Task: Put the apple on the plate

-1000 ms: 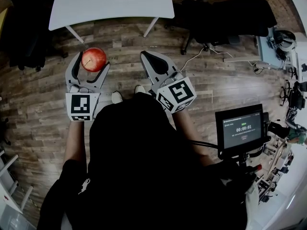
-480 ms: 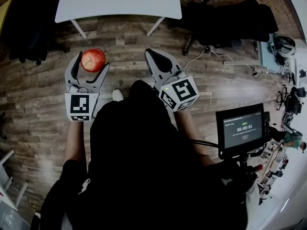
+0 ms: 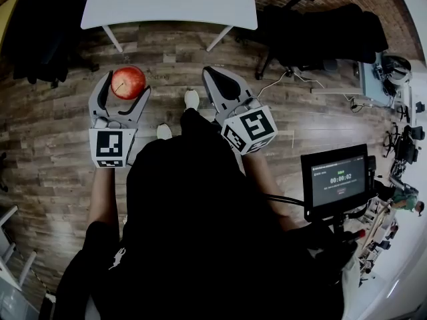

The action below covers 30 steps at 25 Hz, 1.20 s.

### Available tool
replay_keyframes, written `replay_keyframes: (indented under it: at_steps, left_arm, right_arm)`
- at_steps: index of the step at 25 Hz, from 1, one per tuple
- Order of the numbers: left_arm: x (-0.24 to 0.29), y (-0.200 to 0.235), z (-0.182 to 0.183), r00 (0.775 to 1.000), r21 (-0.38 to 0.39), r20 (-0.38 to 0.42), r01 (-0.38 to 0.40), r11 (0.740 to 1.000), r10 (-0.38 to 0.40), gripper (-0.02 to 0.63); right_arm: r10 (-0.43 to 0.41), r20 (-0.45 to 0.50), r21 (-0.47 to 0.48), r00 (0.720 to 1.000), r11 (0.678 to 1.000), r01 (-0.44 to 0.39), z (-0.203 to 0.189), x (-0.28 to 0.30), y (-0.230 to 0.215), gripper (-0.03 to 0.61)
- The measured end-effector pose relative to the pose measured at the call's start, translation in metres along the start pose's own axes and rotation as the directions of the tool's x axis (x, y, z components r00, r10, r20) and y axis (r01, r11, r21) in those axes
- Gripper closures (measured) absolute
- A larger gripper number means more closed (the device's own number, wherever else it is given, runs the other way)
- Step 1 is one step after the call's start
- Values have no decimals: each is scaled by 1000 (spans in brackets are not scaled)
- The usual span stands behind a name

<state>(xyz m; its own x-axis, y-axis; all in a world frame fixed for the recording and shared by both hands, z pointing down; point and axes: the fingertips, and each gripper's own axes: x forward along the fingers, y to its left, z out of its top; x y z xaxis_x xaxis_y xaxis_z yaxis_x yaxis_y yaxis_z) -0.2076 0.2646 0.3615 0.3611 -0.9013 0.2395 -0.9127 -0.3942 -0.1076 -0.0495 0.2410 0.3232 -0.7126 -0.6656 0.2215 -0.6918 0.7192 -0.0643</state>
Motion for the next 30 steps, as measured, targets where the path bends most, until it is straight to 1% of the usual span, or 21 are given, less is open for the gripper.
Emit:
replay_keyframes:
  at_steps: [7, 9, 11, 14, 16, 25, 30]
  left_arm:
    - [-3, -3, 4, 1000, 20, -6, -3, 1000, 3, 212]
    - [3, -3, 5, 1000, 19, -8, -5, 1000, 5, 212]
    - [34, 3, 7, 1000, 15, -21, 0, 1000, 0, 212]
    - [96, 12, 12, 998, 10, -55, 16, 1000, -15, 212]
    - [112, 12, 14, 998, 12, -61, 14, 1000, -14, 212]
    - [104, 20, 21, 999, 29, -36, -27, 999, 28, 212]
    - [97, 24, 21, 999, 30, -22, -45, 999, 46, 212]
  right_arm:
    - [0, 14, 8, 1000, 1000, 0, 1, -5, 0, 575]
    - [-1, 17, 10, 1000, 1000, 1, 1, -2, -7, 575]
    - [-2, 9, 25, 1000, 1000, 2, 0, 15, -34, 575]
    - [-1, -16, 63, 1000, 998, 2, -4, 49, -89, 575]
    - [4, -23, 71, 1000, 997, -2, -7, 56, -103, 575]
    - [40, 15, 28, 999, 999, -41, 7, 64, -98, 575]
    - [61, 19, 13, 998, 998, -61, 10, 67, -87, 575]
